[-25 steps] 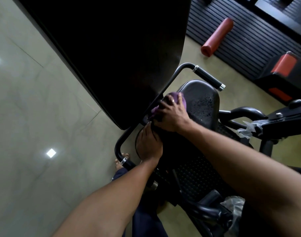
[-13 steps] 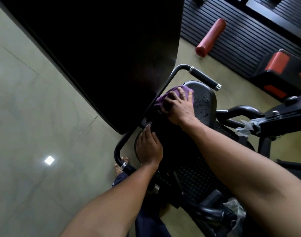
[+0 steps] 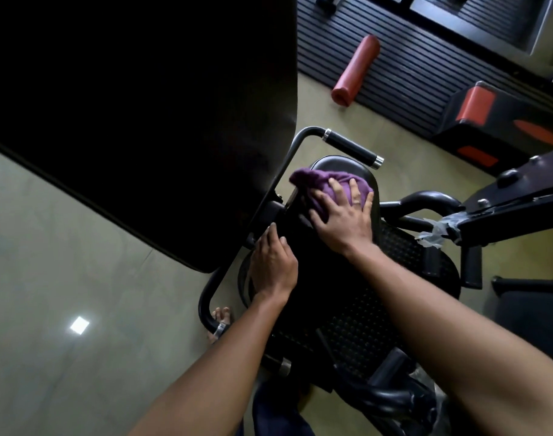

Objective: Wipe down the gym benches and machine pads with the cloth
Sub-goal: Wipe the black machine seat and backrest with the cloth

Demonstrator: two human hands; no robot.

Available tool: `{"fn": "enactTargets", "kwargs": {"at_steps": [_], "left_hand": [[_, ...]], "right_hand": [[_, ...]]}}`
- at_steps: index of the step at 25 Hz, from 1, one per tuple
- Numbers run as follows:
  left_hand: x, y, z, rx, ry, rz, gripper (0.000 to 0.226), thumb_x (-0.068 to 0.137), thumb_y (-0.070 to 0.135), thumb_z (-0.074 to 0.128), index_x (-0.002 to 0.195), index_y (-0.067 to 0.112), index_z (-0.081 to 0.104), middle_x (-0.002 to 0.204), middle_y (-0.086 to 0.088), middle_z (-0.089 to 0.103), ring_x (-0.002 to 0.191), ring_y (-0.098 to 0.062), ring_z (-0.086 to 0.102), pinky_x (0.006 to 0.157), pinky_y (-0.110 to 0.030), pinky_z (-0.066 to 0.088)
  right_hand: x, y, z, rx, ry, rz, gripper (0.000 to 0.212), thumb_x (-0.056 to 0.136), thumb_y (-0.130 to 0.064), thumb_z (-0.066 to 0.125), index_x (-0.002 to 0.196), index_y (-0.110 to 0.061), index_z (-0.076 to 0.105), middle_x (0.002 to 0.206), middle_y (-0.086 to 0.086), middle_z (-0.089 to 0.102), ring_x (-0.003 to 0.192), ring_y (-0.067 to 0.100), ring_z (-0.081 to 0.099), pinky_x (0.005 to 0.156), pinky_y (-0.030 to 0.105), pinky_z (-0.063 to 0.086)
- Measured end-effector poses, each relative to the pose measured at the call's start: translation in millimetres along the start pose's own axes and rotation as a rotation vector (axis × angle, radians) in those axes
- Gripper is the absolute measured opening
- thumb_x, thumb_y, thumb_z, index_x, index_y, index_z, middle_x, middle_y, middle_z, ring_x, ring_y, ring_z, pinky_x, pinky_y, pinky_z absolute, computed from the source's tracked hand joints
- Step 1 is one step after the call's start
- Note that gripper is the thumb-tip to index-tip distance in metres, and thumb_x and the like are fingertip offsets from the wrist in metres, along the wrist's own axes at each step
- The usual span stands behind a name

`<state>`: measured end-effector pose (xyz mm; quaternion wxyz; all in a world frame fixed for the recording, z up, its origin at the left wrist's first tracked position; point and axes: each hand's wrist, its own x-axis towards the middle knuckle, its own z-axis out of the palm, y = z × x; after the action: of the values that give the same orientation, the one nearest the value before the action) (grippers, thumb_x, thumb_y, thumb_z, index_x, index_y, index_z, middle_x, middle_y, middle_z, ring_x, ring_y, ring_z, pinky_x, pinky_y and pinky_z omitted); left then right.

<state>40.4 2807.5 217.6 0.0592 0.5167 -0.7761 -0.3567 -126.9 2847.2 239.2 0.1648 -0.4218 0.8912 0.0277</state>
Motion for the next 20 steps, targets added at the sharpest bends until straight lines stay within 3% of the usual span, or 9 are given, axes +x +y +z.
{"fn": "enactTargets", "kwargs": {"at_steps": [3,5,8,11,14,16,20], "left_hand": [[14.7,6.2,9.5,-0.002,0.012,0.027,0.046,0.103,0.02,0.044,0.146,0.004,0.046,0.146,-0.016,0.053,0.134,-0.032,0.049,0.108,-0.041,0.038],[21.3,8.8,11.0,-0.028,0.014,0.029,0.047,0.102,0.02,0.042,0.146,0.003,0.046,0.145,-0.018,0.053,0.134,-0.033,0.049,0.108,-0.041,0.037],[26.8,15.4,12.0,-0.041,0.022,0.034,0.049,0.101,0.023,0.039,0.146,0.003,0.045,0.147,-0.017,0.052,0.136,-0.032,0.047,0.11,-0.04,0.036],[35.6,23.4,15.7,-0.029,0.031,0.042,0.054,0.098,0.029,0.036,0.143,0.003,0.048,0.143,-0.017,0.055,0.131,-0.033,0.05,0.107,-0.04,0.037],[49.8,34.0,23.7,-0.006,0.029,0.042,0.047,0.101,0.025,0.041,0.142,0.003,0.048,0.139,-0.019,0.056,0.127,-0.036,0.051,0.104,-0.044,0.04],[62.9,42.2,30.2,0.002,0.021,0.033,0.044,0.102,0.022,0.044,0.142,0.004,0.048,0.139,-0.02,0.056,0.126,-0.037,0.051,0.101,-0.045,0.04],[81.4,58.8,37.5,0.009,0.023,-0.033,0.043,0.104,0.028,0.041,0.143,0.012,0.048,0.142,-0.012,0.056,0.13,-0.033,0.049,0.101,-0.043,0.039]], "right_hand": [[34.5,-26.0,-9.2,0.037,-0.059,0.079,0.055,0.098,-0.064,0.035,0.152,-0.053,0.032,0.171,-0.006,0.005,0.155,0.036,-0.013,0.113,0.07,-0.02],[16.4,-21.9,-4.9,0.014,-0.031,-0.078,0.055,0.097,-0.065,0.031,0.15,-0.053,0.036,0.17,-0.007,0.011,0.156,0.035,-0.01,0.114,0.068,-0.021],[-32.4,18.3,5.0,-0.027,-0.012,-0.24,0.063,0.09,-0.071,0.024,0.15,-0.055,0.036,0.169,-0.007,0.019,0.157,0.032,-0.004,0.119,0.067,-0.009],[-25.0,54.8,-1.6,-0.003,-0.089,-0.036,0.071,0.085,-0.081,0.03,0.151,-0.057,0.027,0.17,-0.01,0.005,0.156,0.027,-0.015,0.122,0.063,-0.006],[26.2,44.6,-18.5,0.155,-0.118,0.152,0.07,0.087,-0.08,0.045,0.151,-0.059,0.025,0.169,-0.012,-0.004,0.155,0.029,-0.017,0.122,0.064,-0.006],[45.6,35.0,-22.3,0.164,-0.117,0.195,0.07,0.088,-0.078,0.045,0.151,-0.06,0.022,0.17,-0.012,-0.008,0.154,0.032,-0.018,0.119,0.066,-0.009],[8.7,40.5,-2.2,0.063,-0.029,-0.043,0.064,0.09,-0.075,0.03,0.15,-0.056,0.032,0.17,-0.008,0.008,0.156,0.031,-0.014,0.117,0.066,-0.016]]}}
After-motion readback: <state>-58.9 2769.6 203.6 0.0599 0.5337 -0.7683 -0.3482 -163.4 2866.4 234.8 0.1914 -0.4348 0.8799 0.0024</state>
